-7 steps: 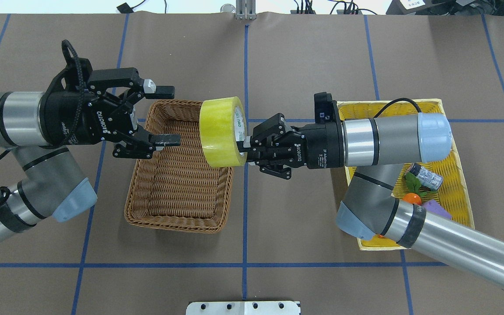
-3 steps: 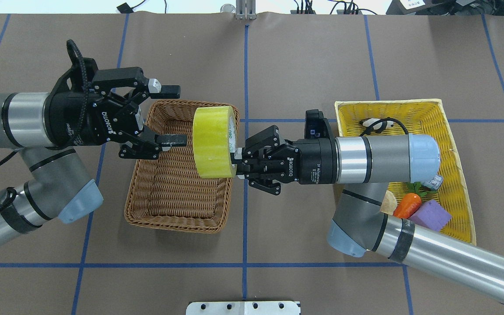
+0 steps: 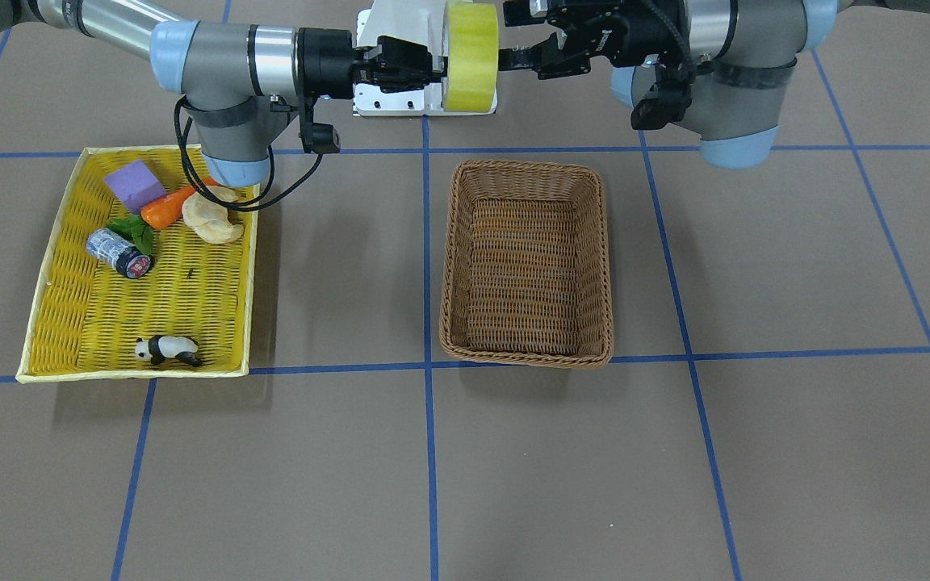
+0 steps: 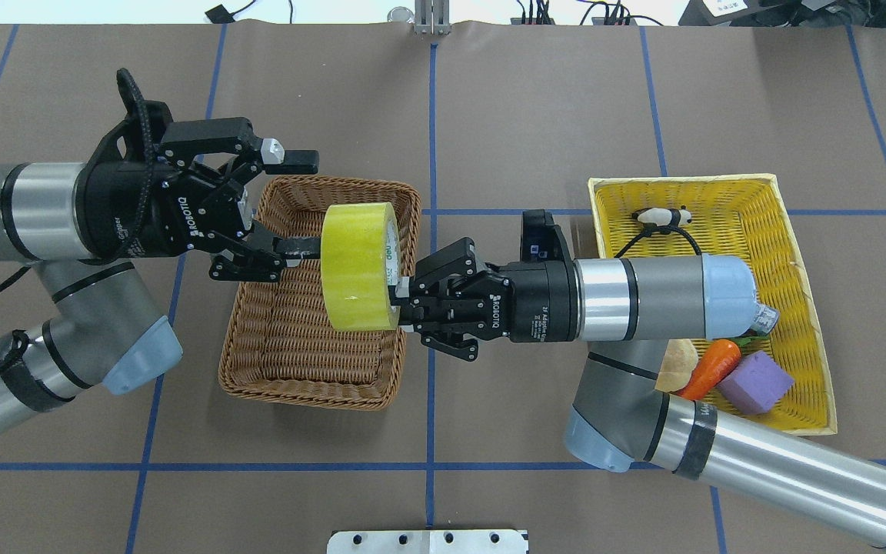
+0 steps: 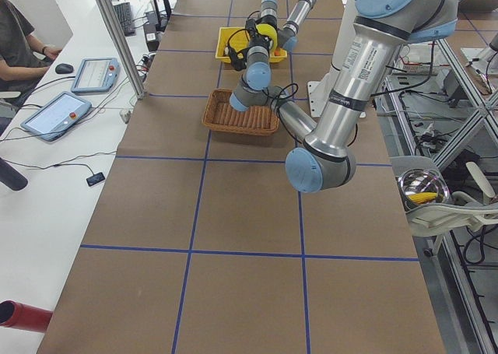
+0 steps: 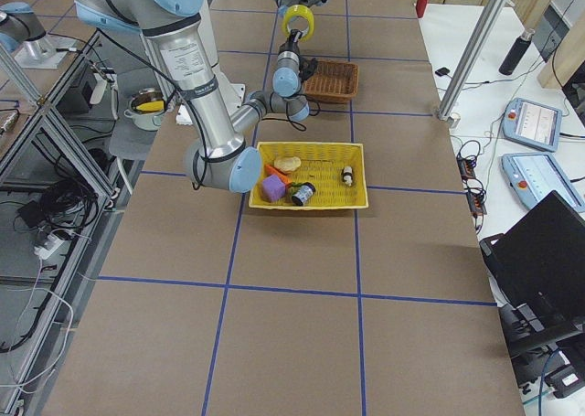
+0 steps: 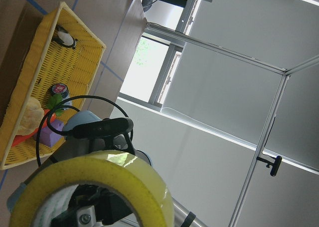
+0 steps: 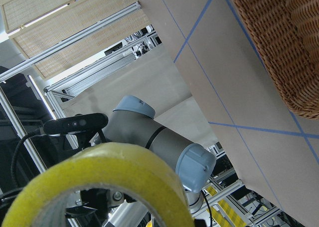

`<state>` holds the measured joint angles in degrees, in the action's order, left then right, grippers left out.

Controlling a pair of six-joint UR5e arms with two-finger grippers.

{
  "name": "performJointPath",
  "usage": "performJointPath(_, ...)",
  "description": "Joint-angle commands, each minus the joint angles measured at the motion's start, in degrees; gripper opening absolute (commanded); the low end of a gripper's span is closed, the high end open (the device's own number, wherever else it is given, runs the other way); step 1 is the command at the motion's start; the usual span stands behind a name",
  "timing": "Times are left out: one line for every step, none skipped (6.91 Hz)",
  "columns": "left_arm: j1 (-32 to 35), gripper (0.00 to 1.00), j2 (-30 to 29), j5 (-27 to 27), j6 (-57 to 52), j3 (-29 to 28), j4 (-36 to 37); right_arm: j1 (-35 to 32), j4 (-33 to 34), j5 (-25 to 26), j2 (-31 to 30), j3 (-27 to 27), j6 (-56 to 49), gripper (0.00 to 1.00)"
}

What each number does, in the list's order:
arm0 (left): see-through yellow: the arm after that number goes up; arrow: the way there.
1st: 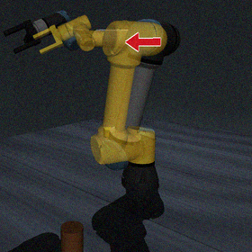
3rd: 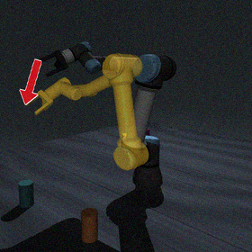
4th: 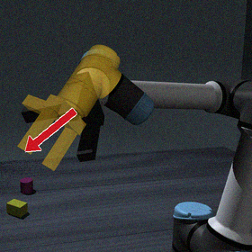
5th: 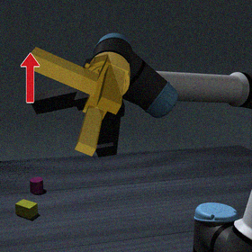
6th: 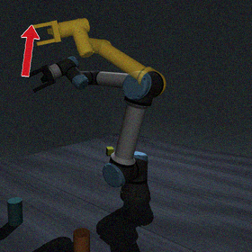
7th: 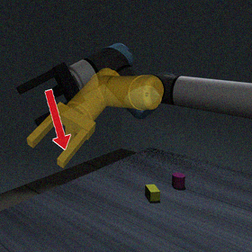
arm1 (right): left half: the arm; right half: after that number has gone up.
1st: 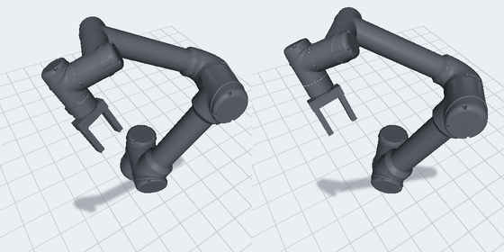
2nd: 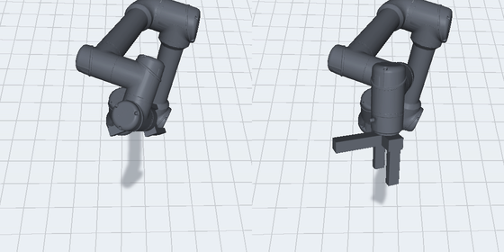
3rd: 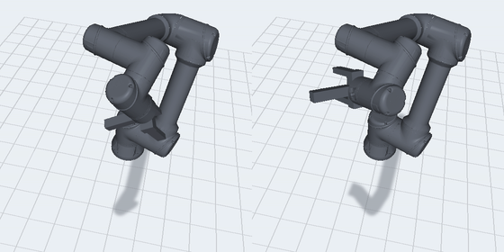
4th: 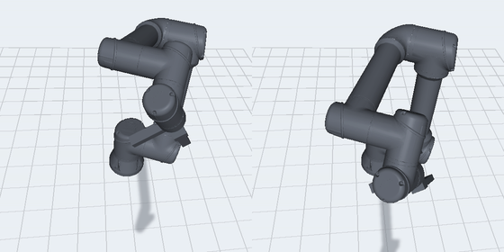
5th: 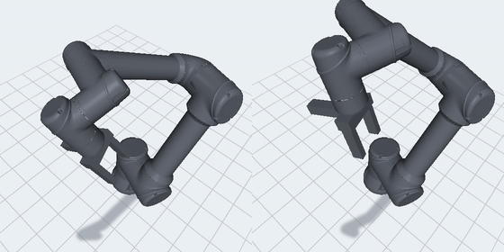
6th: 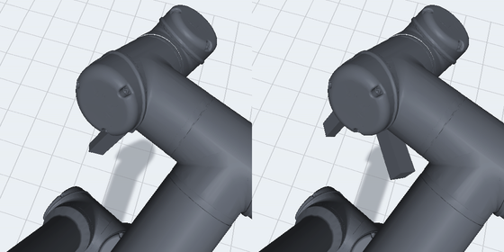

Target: Move tape to another basket

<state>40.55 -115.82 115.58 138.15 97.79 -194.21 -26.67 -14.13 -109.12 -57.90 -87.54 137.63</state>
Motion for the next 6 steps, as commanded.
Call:
performJointPath(-0.03, 0.95, -0.02, 0.00, 0.10, 0.47, -0.12, 0.39, -0.11, 1.27, 0.77, -0.08, 0.09, 0.00)
performJointPath(-0.03, 0.94, 0.15, 0.00, 0.19, 1.52, 0.06, 0.39, -0.11, 1.62, 0.95, -0.08, 0.09, 0.00)
performJointPath(-0.12, 0.92, 0.07, 0.00, 0.19, 1.70, 0.23, 0.39, -0.11, 2.06, 1.03, 0.00, 0.09, 0.00)
performJointPath(-0.12, 0.81, 0.07, 0.00, 0.19, 2.05, 0.67, 0.39, -0.11, 2.15, 1.30, 0.01, 0.18, 0.00)
performJointPath(-0.12, 0.63, 0.07, 0.00, 0.19, 2.41, 0.76, 0.48, -0.11, 2.15, 1.47, 0.01, 0.18, 0.00)
performJointPath(-0.21, 0.39, 0.07, 0.00, 0.10, 2.32, 0.85, 0.48, -0.11, 2.33, 1.56, 0.01, 0.18, 0.00)
